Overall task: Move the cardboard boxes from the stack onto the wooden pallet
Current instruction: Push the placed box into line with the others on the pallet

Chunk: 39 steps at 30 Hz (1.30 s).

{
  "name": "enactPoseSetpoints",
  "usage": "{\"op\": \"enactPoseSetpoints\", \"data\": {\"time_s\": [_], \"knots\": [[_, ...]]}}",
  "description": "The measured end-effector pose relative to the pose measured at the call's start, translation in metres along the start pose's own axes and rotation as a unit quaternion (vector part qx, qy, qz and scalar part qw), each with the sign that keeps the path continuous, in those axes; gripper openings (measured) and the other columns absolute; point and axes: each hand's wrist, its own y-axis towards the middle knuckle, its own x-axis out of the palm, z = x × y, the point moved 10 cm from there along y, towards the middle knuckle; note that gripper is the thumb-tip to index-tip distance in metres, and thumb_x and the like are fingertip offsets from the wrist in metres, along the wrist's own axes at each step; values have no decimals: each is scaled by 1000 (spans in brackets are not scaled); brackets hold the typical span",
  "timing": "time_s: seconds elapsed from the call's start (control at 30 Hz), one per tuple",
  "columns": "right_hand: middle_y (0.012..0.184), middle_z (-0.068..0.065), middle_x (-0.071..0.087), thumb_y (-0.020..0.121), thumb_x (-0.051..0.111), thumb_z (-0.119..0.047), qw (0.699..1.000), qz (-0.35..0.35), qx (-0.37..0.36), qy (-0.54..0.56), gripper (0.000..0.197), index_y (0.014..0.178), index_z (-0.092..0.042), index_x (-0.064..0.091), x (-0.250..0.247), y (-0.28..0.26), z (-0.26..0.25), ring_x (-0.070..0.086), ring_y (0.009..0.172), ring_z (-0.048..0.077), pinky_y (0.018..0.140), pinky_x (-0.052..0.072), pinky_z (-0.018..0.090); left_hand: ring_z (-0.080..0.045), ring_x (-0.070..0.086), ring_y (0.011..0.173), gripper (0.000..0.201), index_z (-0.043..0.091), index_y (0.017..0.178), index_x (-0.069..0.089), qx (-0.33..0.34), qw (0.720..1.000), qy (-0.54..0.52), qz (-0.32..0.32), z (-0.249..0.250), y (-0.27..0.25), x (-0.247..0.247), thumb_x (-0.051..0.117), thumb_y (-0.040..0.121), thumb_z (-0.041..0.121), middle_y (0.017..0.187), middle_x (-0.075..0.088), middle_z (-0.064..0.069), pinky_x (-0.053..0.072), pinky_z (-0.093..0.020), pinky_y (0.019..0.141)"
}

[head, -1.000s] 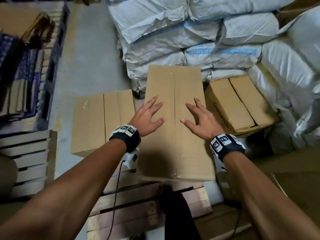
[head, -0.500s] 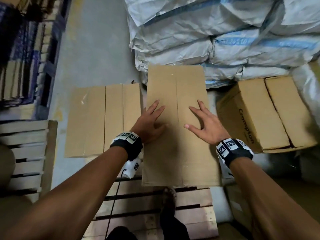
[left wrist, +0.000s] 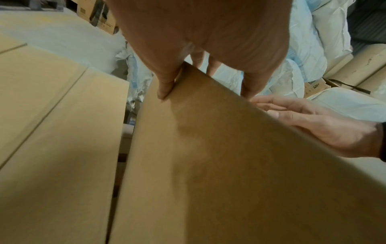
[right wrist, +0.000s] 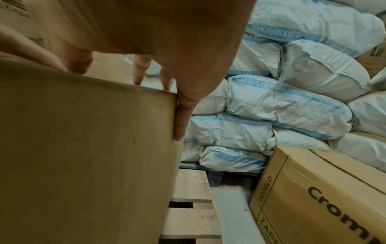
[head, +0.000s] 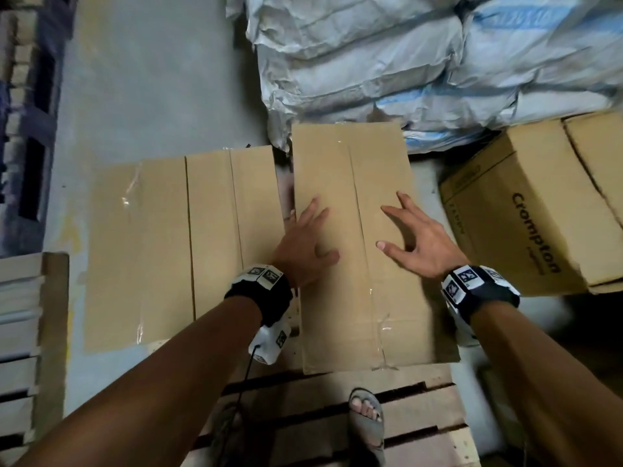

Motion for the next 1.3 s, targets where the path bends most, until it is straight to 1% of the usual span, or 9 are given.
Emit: {"op": "enactPoseSetpoints", "data": {"time_s": [0.23,0.4,0.57,0.73,0.83,0.97,1.13,1.2,1.3], "knots": [[175,-6,13,95,72,-41,1000,12,-8,-22,69,157,-34,42,56,35,32,26,157,17,119,12,19,-34,-3,161,104,26,166,19,-12,1000,-17,15,-54,25,35,58,80,69,174,-8,16,18,-60,127],[176,-5,12,94,67,-46,999,24,-28,-22,69,157,-37,39,88,67,55,27,158,22,126,24,41,-34,-7,160,95,27,167,16,-27,999,-1,39,-81,48,51,66,92,56,173,-10,18,13,-54,129],[175,-10,11,90,60,-58,998,37,-41,-34,73,157,-42,35,123,106,76,30,157,23,122,34,57,-35,-6,160,91,24,167,19,-47,995,6,86,-113,67,64,64,94,56,174,-6,14,11,-48,130],[176,-3,6,93,67,-59,997,28,-61,-41,82,161,-32,31,160,130,86,18,160,19,125,11,35,-33,-2,161,82,19,165,25,-62,989,29,130,-138,67,72,60,97,50,175,3,6,13,-45,129],[176,4,-6,92,51,-74,994,-21,-72,-84,91,164,-30,20,194,130,89,7,162,25,130,10,57,-27,1,161,79,15,165,24,-64,989,56,123,-146,60,79,59,99,42,175,6,-1,14,-43,130],[176,3,-12,93,50,-75,996,-8,-33,-85,91,164,-31,14,203,104,91,11,160,38,127,12,64,-32,2,161,80,6,163,27,-55,992,77,78,-149,26,98,65,99,36,174,10,-13,13,-48,131],[175,8,-10,87,64,-74,989,53,137,-27,110,166,-28,4,209,34,100,45,139,52,108,44,62,-34,-1,160,107,14,165,18,-63,988,139,9,-153,-41,146,61,87,73,175,3,-10,13,-58,128],[176,11,-4,85,58,-81,981,78,174,-28,112,165,-27,3,214,7,101,50,133,51,103,48,61,-36,-1,160,119,14,166,13,-58,985,160,9,-150,-64,159,55,78,84,174,0,-9,11,-60,127],[175,13,8,84,47,-89,972,106,204,-45,110,164,-25,7,226,-20,106,53,128,50,101,48,58,-36,-2,161,127,11,166,11,-58,982,180,11,-152,-86,172,61,73,81,175,0,-8,10,-61,125]]}}
